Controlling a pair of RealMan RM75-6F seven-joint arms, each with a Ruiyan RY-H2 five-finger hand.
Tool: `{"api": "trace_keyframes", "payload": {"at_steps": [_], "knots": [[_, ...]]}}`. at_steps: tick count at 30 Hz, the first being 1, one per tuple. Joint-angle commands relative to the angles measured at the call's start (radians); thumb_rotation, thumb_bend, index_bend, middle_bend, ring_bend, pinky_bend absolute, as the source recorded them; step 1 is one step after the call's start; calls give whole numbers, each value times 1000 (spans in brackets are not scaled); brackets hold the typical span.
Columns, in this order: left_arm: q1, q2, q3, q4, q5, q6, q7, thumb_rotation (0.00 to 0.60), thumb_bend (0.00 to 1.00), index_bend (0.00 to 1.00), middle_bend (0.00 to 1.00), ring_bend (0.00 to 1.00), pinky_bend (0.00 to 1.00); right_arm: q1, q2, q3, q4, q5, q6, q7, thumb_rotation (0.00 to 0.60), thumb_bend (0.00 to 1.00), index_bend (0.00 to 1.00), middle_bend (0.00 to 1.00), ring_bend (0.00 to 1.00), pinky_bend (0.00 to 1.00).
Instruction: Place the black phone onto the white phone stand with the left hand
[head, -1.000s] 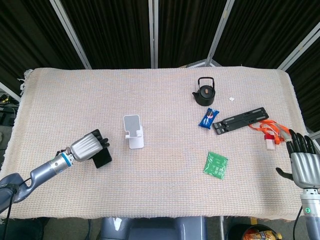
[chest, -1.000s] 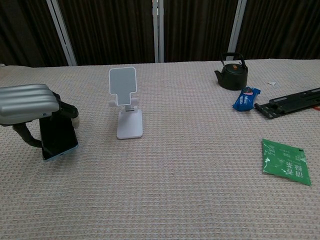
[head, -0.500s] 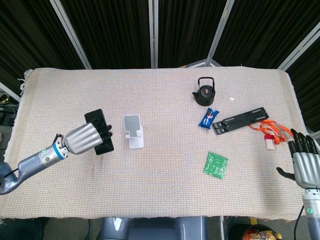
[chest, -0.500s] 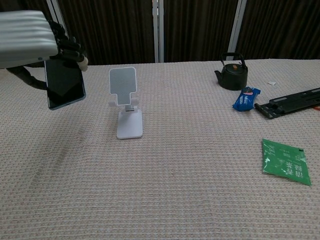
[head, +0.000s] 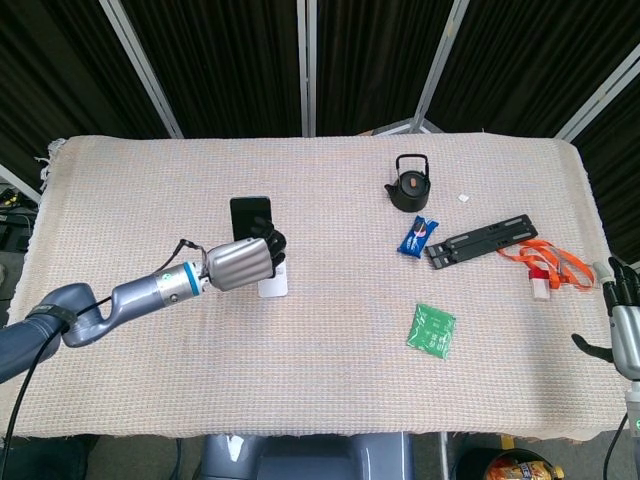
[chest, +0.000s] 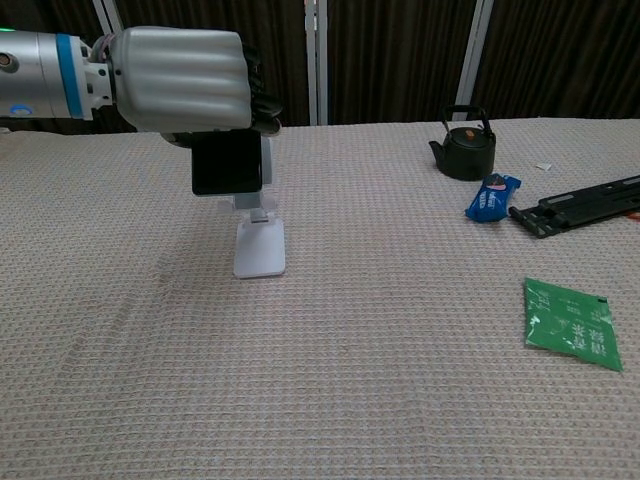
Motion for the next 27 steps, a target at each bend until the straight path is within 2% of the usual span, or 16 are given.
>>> {"api": "trace_keyframes", "payload": {"at_steps": [1, 12, 27], "knots": [[-13, -18, -2, 17, -7, -16, 10, 600, 122, 547, 468, 487, 420, -2, 2, 1, 1, 1, 1, 2, 600, 0, 0, 0, 0, 0], [-42, -48, -10, 72, -46, -59, 23, 600, 122, 540, 462, 479, 415, -1, 2, 7, 17, 21, -15, 20, 600, 0, 0, 0, 0, 0], [-62, -115, 19, 133, -60, -52, 13, 600, 122, 528, 452, 471, 410, 3, -1, 13, 23, 28, -23, 23, 600, 0, 0, 0, 0, 0]]}}
